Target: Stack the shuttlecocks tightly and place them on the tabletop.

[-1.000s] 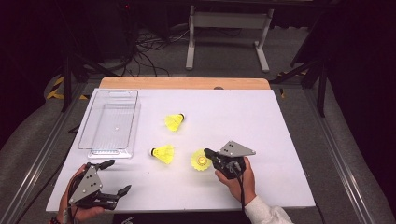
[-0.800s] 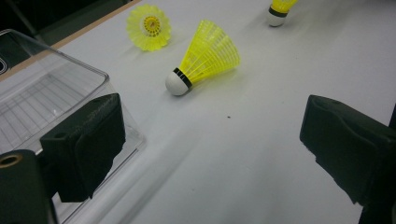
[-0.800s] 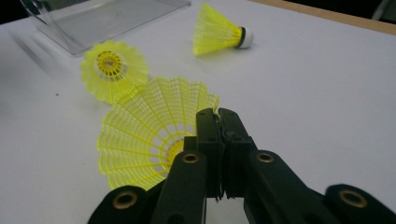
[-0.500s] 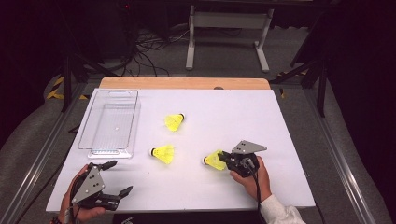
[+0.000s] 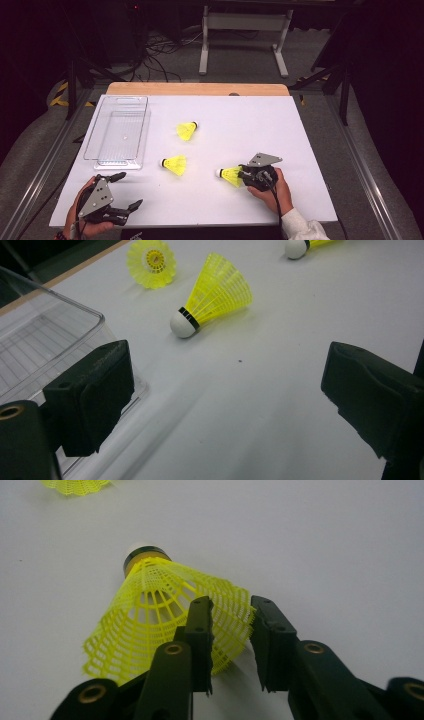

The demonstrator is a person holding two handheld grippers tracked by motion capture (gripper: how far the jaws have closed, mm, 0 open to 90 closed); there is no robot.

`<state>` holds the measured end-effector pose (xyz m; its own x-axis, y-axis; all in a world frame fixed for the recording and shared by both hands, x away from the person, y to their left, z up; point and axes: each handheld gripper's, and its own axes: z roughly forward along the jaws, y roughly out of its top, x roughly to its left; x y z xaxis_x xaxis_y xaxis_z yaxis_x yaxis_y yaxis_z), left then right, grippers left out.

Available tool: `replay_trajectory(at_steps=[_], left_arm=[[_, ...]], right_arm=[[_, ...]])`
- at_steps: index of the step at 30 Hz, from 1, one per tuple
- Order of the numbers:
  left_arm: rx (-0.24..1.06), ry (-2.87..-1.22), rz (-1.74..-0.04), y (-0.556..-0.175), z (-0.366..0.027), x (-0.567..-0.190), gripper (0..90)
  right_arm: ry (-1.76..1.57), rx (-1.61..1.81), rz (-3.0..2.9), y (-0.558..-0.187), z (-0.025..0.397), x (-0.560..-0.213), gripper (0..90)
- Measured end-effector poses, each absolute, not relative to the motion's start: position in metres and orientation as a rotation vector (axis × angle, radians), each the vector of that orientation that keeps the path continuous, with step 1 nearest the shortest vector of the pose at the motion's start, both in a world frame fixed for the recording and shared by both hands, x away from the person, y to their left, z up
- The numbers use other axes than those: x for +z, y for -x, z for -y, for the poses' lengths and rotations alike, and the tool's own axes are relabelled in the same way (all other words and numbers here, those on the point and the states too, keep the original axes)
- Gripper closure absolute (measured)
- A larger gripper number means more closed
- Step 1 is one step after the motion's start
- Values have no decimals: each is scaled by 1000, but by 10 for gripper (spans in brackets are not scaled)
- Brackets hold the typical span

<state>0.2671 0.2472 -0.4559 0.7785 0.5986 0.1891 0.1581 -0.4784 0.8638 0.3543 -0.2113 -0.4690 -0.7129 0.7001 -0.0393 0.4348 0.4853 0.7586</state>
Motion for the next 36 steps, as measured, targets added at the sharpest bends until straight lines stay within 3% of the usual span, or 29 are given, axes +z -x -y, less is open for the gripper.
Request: replay_trajectory(at_steps=[21, 34, 36], left_arm=[[607, -2043, -563, -266, -247, -456, 76], [608, -2046, -561, -267, -245, -456, 72], [606, -2047, -561, -267, -245, -456, 72]], right_arm=[[-850, 1112, -2325, -313, 239, -444, 438], [-767, 1098, -2431, -304, 220, -456, 464], [-762, 1102, -2437, -306, 214, -459, 503]])
